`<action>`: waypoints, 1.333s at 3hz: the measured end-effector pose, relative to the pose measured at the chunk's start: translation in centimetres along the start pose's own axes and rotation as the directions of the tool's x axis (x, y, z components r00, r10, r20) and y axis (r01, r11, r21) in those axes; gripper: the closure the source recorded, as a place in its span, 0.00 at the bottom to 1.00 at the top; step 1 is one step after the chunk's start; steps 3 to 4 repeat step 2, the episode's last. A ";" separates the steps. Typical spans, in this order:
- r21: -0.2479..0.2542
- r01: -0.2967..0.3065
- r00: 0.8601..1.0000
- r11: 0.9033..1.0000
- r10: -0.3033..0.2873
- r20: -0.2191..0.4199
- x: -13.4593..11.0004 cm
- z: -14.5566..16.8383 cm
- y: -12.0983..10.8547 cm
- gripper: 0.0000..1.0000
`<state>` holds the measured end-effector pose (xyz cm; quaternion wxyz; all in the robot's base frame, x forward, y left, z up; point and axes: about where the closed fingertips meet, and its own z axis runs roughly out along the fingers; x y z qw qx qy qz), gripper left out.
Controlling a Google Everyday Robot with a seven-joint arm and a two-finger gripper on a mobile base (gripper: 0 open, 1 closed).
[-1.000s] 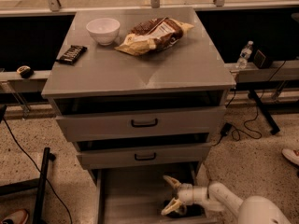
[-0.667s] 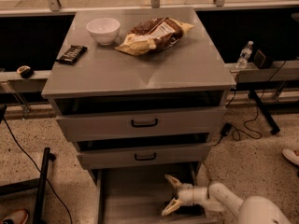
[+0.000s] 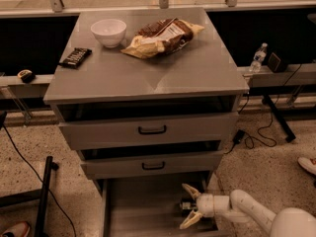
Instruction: Place green can into bottom drawer
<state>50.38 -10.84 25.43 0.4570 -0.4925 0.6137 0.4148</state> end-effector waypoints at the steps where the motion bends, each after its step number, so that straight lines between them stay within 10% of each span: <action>1: 0.036 0.051 0.999 0.998 -0.050 -0.017 -3.1 -6.1 0.5 0.00; 4: 0.036 0.051 0.999 0.998 -0.050 -0.017 -3.1 -6.1 0.5 0.00</action>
Offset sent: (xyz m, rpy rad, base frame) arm -0.0109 -0.0402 0.0359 -0.0216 -0.0426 -0.0124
